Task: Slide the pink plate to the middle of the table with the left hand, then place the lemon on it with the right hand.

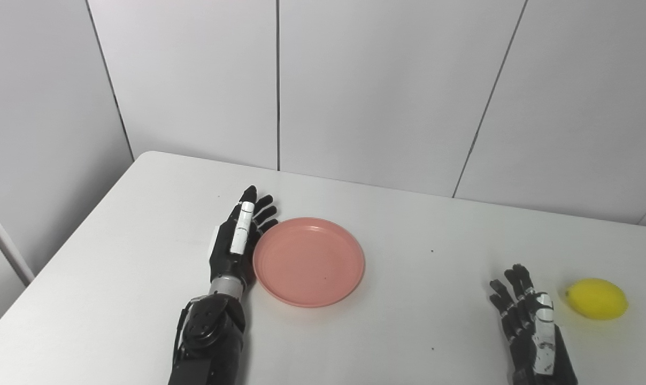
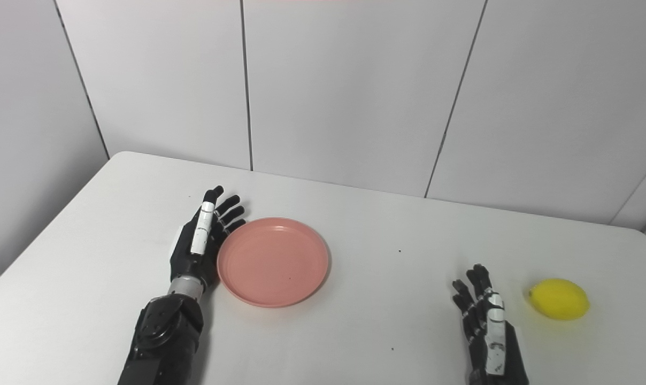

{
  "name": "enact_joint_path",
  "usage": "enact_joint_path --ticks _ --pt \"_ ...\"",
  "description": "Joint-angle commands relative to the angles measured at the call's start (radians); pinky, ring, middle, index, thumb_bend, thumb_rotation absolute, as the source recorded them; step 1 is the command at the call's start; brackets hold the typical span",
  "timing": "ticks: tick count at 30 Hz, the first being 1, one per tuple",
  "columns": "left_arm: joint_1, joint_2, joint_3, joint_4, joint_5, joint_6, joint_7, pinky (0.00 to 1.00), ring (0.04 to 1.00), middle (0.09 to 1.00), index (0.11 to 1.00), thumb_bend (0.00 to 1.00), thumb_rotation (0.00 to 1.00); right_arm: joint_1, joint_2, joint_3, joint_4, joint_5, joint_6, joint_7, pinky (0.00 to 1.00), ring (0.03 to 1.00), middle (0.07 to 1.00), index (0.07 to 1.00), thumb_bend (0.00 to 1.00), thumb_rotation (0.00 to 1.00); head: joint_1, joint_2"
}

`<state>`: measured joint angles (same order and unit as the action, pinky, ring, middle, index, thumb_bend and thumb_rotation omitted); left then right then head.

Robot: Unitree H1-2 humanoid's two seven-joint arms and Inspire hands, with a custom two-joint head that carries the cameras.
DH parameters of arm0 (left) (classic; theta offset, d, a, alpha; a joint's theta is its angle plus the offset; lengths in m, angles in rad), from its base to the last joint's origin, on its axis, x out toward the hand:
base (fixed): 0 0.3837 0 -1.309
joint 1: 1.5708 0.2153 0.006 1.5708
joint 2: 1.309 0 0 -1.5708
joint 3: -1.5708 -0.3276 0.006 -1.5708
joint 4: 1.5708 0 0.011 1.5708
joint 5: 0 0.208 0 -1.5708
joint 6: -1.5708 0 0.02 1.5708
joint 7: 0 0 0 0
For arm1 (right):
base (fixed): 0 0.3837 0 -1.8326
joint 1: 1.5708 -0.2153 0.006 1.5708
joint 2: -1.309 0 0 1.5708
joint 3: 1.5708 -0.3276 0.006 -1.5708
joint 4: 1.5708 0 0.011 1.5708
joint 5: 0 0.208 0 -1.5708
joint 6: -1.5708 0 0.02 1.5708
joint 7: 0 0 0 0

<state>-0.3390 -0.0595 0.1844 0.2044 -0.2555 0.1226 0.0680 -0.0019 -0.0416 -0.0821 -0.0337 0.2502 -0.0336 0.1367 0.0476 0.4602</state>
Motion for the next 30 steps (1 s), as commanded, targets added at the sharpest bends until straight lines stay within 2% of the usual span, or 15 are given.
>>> enact_joint_path --ticks 1,11,24,30 --pt "0.028 -0.02 -0.009 0.02 -0.008 0.044 0.001 0.75 0.816 0.825 0.877 0.79 0.74 0.058 0.032 0.017 0.043 0.012 0.022 -0.001 0.95 0.919 0.965 0.95 0.68 1.0 0.001 0.001" --pt "0.043 -0.02 -0.035 0.009 0.004 0.053 -0.007 0.81 0.823 0.83 0.896 0.78 0.76 0.058 0.04 0.02 0.035 0.008 0.03 -0.009 0.95 0.913 0.959 0.942 0.68 1.0 -0.008 0.005" --pt "0.046 -0.059 -0.031 -0.001 -0.006 0.049 0.011 0.82 0.811 0.825 0.908 0.82 0.76 0.057 0.045 0.035 0.031 0.003 0.019 -0.012 0.94 0.912 0.959 0.95 0.66 1.0 -0.038 0.015" --pt "0.045 -0.075 -0.027 -0.007 -0.008 0.045 0.013 0.82 0.798 0.811 0.864 0.81 0.75 0.059 0.051 0.044 0.011 -0.007 0.043 -0.029 0.94 0.912 0.955 0.947 0.66 1.0 -0.047 0.019"
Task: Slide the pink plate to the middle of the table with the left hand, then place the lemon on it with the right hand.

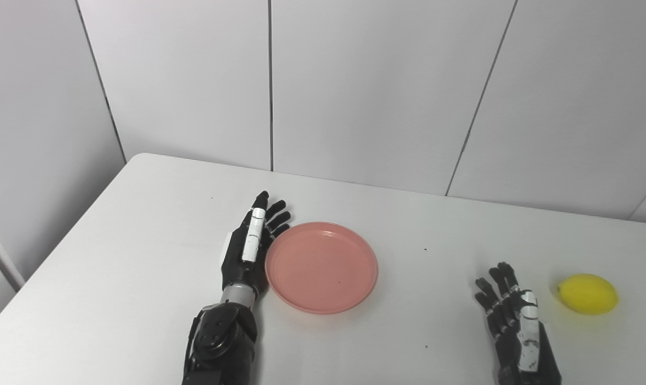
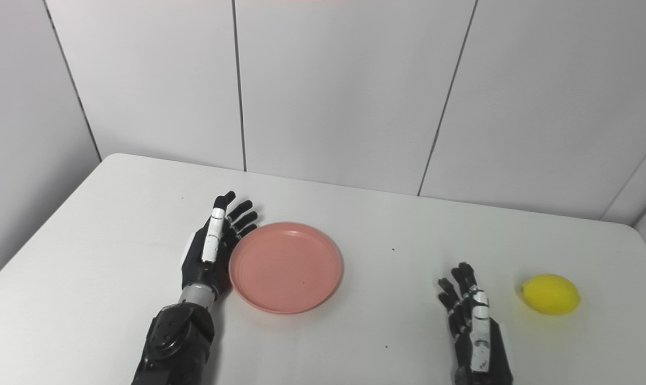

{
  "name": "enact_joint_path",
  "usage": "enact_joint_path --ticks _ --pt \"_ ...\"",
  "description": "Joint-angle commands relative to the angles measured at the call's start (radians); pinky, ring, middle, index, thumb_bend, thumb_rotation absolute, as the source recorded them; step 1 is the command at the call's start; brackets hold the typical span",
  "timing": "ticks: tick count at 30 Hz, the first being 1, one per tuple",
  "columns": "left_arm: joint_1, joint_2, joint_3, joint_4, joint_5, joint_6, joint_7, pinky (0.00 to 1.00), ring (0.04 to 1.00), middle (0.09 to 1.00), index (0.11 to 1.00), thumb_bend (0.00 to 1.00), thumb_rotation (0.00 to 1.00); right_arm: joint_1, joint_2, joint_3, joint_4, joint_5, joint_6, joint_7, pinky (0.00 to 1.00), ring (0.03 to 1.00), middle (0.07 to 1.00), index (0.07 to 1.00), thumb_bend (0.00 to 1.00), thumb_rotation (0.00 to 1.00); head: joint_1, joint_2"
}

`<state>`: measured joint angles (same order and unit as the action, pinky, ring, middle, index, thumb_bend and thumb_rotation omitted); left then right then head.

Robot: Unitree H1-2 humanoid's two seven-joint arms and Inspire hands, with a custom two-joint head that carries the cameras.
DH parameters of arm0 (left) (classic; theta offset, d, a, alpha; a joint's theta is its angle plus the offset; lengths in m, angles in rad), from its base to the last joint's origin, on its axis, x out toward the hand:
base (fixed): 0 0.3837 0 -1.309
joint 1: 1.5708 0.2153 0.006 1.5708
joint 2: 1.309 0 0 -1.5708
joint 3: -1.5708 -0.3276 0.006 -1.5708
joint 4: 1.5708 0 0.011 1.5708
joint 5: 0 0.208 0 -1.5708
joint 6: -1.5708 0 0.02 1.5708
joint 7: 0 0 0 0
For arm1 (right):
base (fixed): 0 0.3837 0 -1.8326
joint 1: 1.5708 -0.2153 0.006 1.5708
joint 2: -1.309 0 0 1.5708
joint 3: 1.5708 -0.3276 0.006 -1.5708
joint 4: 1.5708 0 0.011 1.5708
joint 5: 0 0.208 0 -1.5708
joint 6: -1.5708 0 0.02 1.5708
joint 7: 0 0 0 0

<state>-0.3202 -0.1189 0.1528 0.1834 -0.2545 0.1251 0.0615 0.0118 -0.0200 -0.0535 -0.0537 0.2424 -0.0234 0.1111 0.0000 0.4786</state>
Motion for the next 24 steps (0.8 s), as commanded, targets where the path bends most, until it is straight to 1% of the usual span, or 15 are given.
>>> enact_joint_path --ticks 1,4,10,15,17,19,21,24 --pt "0.026 -0.019 0.005 0.012 -0.009 0.043 0.021 0.82 0.797 0.81 0.86 0.81 0.75 0.045 0.03 0.017 0.032 -0.001 0.03 -0.005 0.95 0.915 0.958 0.95 0.66 1.0 -0.003 0.002" --pt "0.027 -0.028 0.005 0.006 -0.014 0.043 0.018 0.81 0.799 0.808 0.847 0.8 0.74 0.044 0.034 0.019 0.033 -0.006 0.03 -0.012 0.95 0.916 0.957 0.947 0.66 1.0 -0.015 0.003" --pt "0.033 -0.044 0.0 -0.024 -0.061 0.065 -0.004 0.88 0.855 0.842 0.897 0.76 0.73 0.04 0.048 0.022 0.027 -0.018 0.046 -0.025 0.94 0.911 0.946 0.935 0.68 0.99 -0.048 0.006" --pt "0.041 -0.039 -0.018 -0.046 -0.059 0.084 -0.008 0.9 0.886 0.87 0.925 0.76 0.75 0.041 0.06 0.03 0.018 -0.039 0.059 -0.044 0.93 0.901 0.941 0.929 0.69 0.99 -0.083 0.015" --pt "0.041 -0.037 -0.019 -0.051 -0.064 0.089 -0.011 0.92 0.895 0.882 0.937 0.76 0.76 0.042 0.063 0.033 0.013 -0.043 0.068 -0.051 0.92 0.897 0.937 0.928 0.69 0.99 -0.085 0.016" --pt "0.038 -0.031 -0.02 -0.055 -0.068 0.095 -0.018 0.94 0.901 0.889 0.945 0.75 0.76 0.041 0.068 0.037 0.014 -0.046 0.067 -0.055 0.92 0.9 0.939 0.93 0.69 1.0 -0.11 0.023" --pt "0.037 -0.025 -0.022 -0.062 -0.074 0.099 -0.024 0.95 0.903 0.89 0.952 0.73 0.77 0.04 0.075 0.04 0.016 -0.051 0.064 -0.061 0.92 0.899 0.937 0.93 0.69 0.99 -0.13 0.024" --pt "0.036 -0.022 -0.024 -0.07 -0.073 0.102 -0.029 0.95 0.898 0.882 0.952 0.71 0.77 0.039 0.084 0.042 0.016 -0.055 0.064 -0.068 0.92 0.897 0.936 0.922 0.71 0.97 -0.142 0.026"
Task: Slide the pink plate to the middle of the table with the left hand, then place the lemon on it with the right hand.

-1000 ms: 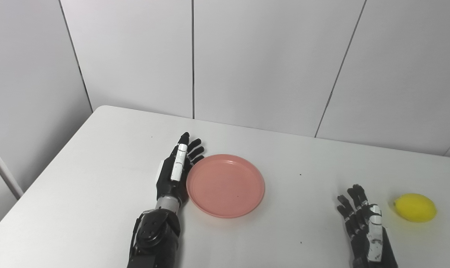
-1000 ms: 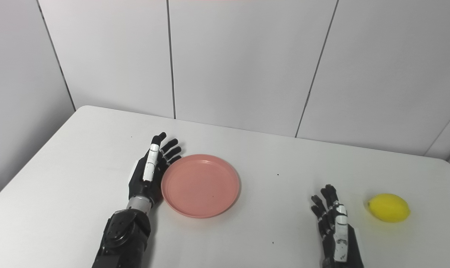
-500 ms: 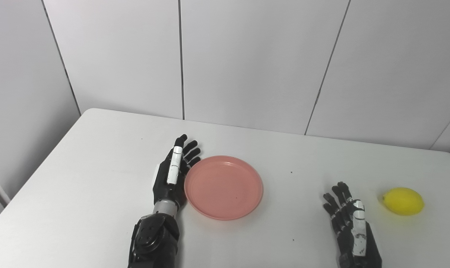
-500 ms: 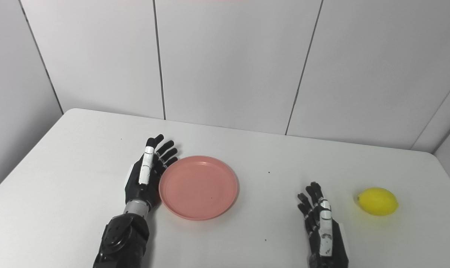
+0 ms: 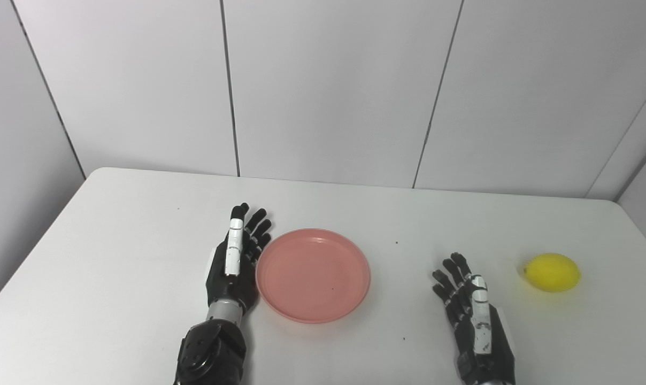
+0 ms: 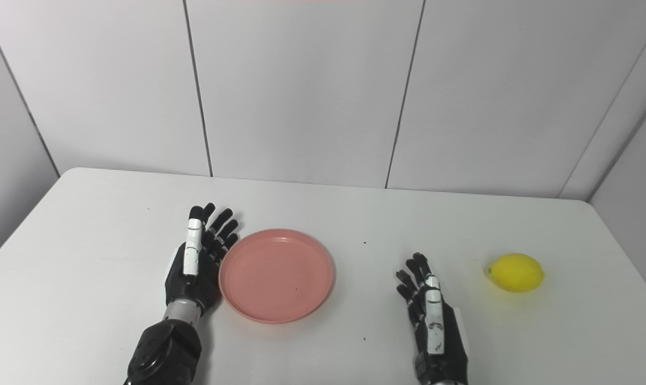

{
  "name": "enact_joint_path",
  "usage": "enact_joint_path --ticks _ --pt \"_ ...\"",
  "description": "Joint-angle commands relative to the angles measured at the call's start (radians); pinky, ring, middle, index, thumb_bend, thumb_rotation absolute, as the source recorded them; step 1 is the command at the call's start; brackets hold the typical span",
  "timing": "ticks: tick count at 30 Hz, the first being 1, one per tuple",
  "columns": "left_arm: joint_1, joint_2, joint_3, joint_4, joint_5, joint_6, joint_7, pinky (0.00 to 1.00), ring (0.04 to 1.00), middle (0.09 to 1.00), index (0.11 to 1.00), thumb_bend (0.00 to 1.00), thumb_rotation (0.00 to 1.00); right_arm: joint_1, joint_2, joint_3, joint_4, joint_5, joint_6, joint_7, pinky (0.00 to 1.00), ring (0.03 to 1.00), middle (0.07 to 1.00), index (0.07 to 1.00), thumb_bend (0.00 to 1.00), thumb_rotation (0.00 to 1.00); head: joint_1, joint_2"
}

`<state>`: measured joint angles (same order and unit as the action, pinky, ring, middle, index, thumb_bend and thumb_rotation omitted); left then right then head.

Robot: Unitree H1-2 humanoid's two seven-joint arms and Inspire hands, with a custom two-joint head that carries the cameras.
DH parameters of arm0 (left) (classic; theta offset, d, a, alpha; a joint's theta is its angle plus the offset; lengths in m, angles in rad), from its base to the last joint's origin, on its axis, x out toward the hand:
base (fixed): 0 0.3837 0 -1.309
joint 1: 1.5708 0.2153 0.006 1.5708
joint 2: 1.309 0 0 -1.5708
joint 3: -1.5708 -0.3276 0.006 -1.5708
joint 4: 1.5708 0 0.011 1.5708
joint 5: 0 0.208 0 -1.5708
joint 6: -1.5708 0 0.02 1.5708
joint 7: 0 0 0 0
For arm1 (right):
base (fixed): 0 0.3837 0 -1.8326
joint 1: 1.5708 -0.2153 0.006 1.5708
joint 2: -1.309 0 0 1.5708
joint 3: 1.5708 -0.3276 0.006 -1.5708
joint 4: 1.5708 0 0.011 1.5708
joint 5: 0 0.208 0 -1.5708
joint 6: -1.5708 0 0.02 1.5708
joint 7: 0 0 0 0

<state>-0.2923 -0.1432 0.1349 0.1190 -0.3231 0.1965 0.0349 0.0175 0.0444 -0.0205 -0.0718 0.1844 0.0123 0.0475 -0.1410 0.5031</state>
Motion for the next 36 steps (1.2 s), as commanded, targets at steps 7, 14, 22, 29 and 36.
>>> enact_joint_path --ticks 7,14,22,29,36 --pt "0.013 -0.004 -0.021 -0.044 0.008 0.068 0.0 0.93 0.859 0.859 0.932 0.77 0.75 0.037 0.031 0.018 0.026 -0.005 0.026 -0.01 0.92 0.898 0.931 0.921 0.73 0.96 -0.019 0.017" --pt "0.033 -0.01 -0.042 -0.085 0.003 0.095 -0.009 0.94 0.875 0.873 0.935 0.77 0.75 0.047 0.037 0.032 0.005 -0.019 0.04 -0.022 0.91 0.891 0.929 0.915 0.73 0.96 -0.048 0.019" --pt "0.051 -0.034 -0.067 -0.111 0.015 0.093 0.004 0.98 0.918 0.9 0.946 0.77 0.75 0.048 0.036 0.033 0.003 -0.007 0.04 -0.018 0.91 0.901 0.929 0.919 0.74 0.94 -0.051 0.026" --pt "0.058 -0.033 -0.078 -0.126 0.018 0.106 0.007 0.99 0.927 0.919 0.962 0.77 0.77 0.047 0.041 0.037 -0.009 -0.017 0.052 -0.029 0.9 0.898 0.932 0.917 0.74 0.94 -0.078 0.036" --pt "0.053 -0.02 -0.062 -0.114 -0.014 0.105 -0.016 1.0 0.939 0.923 0.968 0.76 0.75 0.04 0.048 0.043 0.003 -0.018 0.04 -0.029 0.92 0.896 0.93 0.913 0.73 0.94 -0.115 0.037"
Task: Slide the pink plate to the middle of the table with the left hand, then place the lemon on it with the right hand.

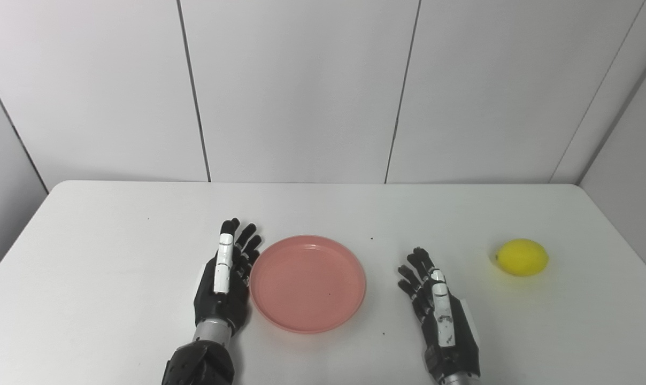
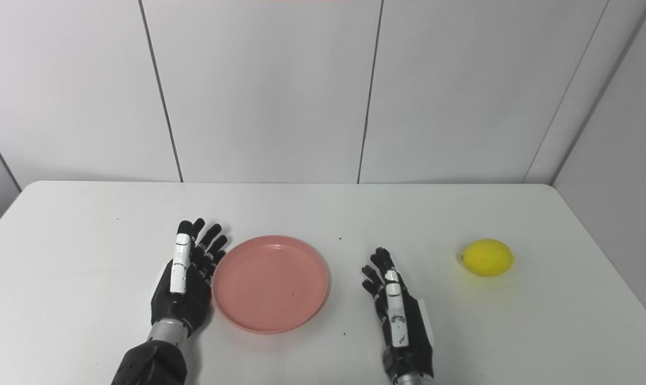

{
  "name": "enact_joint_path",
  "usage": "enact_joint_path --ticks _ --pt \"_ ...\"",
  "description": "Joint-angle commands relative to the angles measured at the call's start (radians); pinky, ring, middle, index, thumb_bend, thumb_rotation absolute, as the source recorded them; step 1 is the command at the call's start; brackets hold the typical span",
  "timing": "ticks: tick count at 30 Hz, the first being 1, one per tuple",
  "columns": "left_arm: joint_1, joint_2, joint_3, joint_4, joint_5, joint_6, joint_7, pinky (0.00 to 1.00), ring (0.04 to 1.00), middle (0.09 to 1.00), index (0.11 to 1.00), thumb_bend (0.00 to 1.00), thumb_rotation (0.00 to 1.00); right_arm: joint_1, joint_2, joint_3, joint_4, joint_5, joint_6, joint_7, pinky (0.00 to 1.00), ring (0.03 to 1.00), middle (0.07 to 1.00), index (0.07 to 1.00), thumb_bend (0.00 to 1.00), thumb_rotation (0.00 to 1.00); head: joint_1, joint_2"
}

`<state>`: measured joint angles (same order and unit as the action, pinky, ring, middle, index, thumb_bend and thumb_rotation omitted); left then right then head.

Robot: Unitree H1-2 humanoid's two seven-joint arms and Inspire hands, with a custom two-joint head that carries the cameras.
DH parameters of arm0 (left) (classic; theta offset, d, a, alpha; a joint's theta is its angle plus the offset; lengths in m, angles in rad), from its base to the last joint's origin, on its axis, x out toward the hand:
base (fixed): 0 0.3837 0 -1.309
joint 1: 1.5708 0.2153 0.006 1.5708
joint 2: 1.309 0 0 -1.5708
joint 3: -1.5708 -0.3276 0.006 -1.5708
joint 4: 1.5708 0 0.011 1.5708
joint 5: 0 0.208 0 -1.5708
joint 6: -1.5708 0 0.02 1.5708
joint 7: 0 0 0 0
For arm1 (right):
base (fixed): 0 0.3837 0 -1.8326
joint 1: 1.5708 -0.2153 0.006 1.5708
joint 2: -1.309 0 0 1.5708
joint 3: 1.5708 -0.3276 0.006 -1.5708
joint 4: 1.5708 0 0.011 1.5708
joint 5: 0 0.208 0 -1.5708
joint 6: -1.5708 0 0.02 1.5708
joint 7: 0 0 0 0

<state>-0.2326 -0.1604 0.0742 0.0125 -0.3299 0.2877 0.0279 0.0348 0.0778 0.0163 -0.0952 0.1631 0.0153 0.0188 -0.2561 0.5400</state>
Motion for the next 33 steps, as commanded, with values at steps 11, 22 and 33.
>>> enact_joint_path --ticks 11,22,33 --pt "-0.014 0.009 0.023 0.014 -0.028 0.015 -0.017 1.0 0.933 0.919 0.964 0.78 0.75 0.015 0.028 0.009 0.033 -0.002 0.047 -0.009 0.91 0.902 0.93 0.916 0.73 0.93 -0.05 0.002" --pt "-0.018 0.023 0.021 0.031 -0.024 0.009 -0.026 1.0 0.928 0.92 0.967 0.76 0.76 0.008 0.036 0.0 0.044 -0.025 0.034 -0.02 0.92 0.912 0.933 0.917 0.73 0.93 -0.066 0.0" --pt "-0.032 0.033 0.037 0.048 -0.039 0.012 -0.038 1.0 0.938 0.927 0.965 0.75 0.74 -0.02 0.052 -0.033 0.03 -0.109 -0.055 -0.091 0.86 0.85 0.871 0.86 0.71 0.94 -0.125 -0.009"
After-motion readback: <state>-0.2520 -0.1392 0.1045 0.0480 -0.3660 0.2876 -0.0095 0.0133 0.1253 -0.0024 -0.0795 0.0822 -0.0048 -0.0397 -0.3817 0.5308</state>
